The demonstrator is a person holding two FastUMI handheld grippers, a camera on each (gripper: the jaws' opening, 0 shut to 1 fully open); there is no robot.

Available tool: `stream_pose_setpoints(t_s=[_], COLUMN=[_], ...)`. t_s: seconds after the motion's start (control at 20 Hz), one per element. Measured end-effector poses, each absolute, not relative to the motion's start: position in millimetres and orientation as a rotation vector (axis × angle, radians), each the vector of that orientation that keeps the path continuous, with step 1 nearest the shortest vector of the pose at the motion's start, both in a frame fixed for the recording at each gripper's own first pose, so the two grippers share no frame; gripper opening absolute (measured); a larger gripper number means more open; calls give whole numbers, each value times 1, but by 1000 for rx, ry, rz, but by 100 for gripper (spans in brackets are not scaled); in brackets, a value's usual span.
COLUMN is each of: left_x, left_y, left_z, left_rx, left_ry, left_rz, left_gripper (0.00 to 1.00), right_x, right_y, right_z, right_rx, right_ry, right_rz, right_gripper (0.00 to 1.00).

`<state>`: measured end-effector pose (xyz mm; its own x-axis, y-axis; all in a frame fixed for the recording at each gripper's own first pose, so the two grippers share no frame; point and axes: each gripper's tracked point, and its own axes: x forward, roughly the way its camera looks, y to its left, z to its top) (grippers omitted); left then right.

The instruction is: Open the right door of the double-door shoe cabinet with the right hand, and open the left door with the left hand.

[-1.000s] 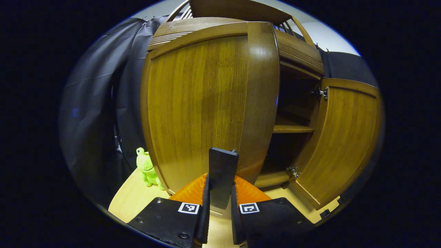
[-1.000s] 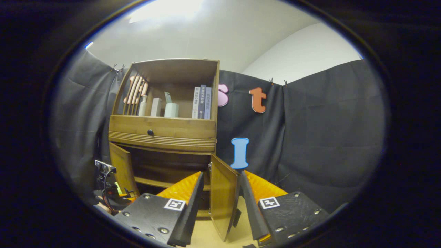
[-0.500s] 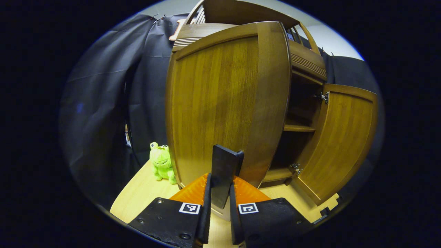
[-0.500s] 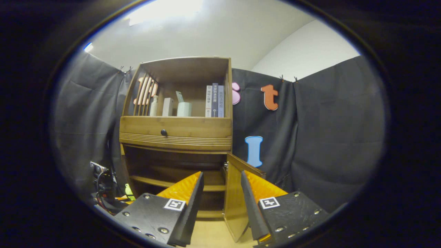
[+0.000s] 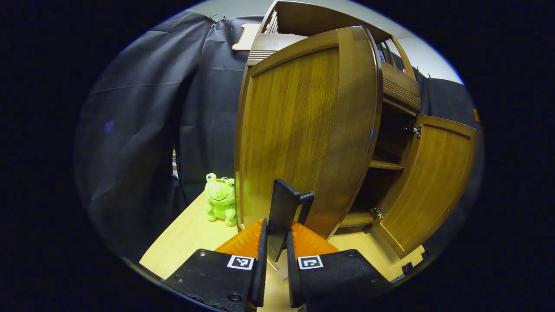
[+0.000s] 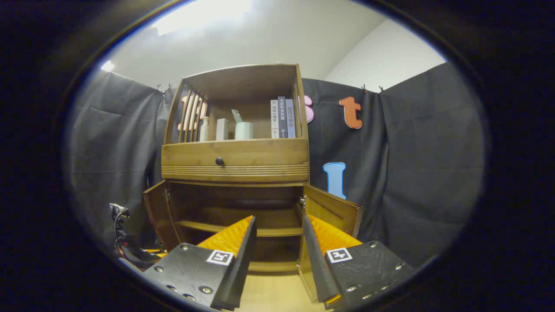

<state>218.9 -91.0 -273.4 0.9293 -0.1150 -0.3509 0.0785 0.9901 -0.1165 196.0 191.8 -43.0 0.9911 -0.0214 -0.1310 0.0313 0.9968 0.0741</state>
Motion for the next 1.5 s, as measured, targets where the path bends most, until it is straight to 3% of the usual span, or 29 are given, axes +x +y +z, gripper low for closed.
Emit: stream_pose_setpoints(t_s=[0.25, 0.3, 0.4, 0.6, 0.7, 0.75, 0.8, 0.85, 0.9, 0.95, 1.1, 1.2, 1.4, 1.45, 1.5], left_x=[221, 221, 220, 219, 217, 212, 211, 212, 214, 213, 214, 214, 214, 214, 213], left_y=[-88, -88, -85, -84, -85, -82, -80, -78, -73, -68, -59, -59, -56, -55, -54], left_z=[-272, -271, -270, -259, -257, -253, -252, -253, -255, -257, -257, -256, -257, -257, -257], left_rx=[-106, -102, -94, -84, -81, -88, -96, -100, -96, -91, -101, -122, -116, -118, -119], left_ry=[365, 366, 366, 353, 349, 347, 343, 343, 343, 341, 337, 337, 334, 334, 335], left_rz=[-63, -58, -45, -31, -22, -17, -11, -5, 2, 12, 37, 45, 57, 62, 67], left_gripper=[19, 19, 15, 22, 13, 13, 4, 4, 13, 13, 13, 13, 13, 13, 13], right_x=[204, 205, 209, 215, 219, 221, 223, 224, 226, 227, 230, 231, 234, 235, 235], right_y=[207, 211, 218, 234, 243, 247, 253, 257, 261, 264, 274, 278, 281, 280, 281], right_z=[-54, -56, -61, -67, -68, -69, -70, -71, -72, -72, -72, -72, -74, -74, -74], right_rx=[97, 99, 104, 116, 120, 122, 124, 126, 126, 127, 124, 123, 125, 124, 122], right_ry=[151, 153, 162, 174, 179, 181, 182, 183, 185, 186, 186, 186, 191, 192, 193], right_rz=[15, 23, 38, 71, 88, 97, 106, 114, 122, 130, 147, 154, 160, 161, 162], right_gripper=[60, 67, 64, 60, 60, 67, 60, 64, 64, 60, 64, 60, 60, 64, 60])
